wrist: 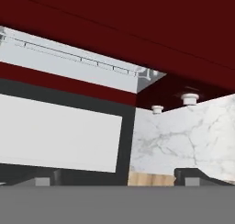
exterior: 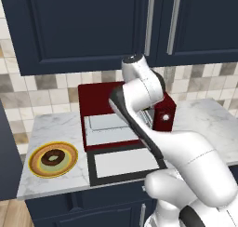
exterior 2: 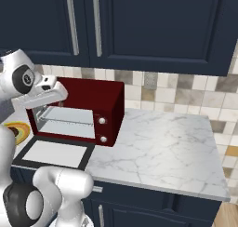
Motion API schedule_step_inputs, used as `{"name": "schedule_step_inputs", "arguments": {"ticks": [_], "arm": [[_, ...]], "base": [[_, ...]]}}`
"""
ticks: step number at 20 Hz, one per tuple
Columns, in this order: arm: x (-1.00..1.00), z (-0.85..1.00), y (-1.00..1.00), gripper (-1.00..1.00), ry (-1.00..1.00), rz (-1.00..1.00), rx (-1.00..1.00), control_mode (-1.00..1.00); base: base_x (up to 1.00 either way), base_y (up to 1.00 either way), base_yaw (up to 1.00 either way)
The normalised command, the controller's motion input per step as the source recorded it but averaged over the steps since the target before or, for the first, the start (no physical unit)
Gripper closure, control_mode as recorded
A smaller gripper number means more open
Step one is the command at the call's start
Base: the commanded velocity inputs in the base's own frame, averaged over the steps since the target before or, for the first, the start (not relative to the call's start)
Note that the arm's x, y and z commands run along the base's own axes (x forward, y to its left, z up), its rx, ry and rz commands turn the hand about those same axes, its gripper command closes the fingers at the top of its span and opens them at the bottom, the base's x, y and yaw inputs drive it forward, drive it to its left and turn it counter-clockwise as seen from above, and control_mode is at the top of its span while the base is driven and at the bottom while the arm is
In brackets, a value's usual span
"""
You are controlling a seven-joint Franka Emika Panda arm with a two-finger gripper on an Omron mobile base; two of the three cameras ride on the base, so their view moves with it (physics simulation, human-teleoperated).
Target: Pick up the bagel from the plate, place it on the toaster oven rack, close the door, and set the timer.
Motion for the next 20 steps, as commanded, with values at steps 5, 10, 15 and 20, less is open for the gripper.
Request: {"name": "schedule_step_inputs", "arguments": {"ticks": [5, 10, 15, 20], "arm": [[-0.28, -0.35, 0.47, -1.00, -0.14, 0.00, -0.27, -1.00], [-0.06, -0.36, 0.32, -1.00, -0.16, 0.00, -0.24, -1.00], [0.08, -0.22, 0.20, -1.00, -0.07, 0.00, -0.17, -1.00], [0.30, -0.24, 0.24, -1.00, 0.00, 0.02, -0.14, -1.00]], "base": [[0.00, 0.00, 0.00], [0.00, 0.00, 0.00], [0.00, 0.00, 0.00], [0.00, 0.00, 0.00]]}}
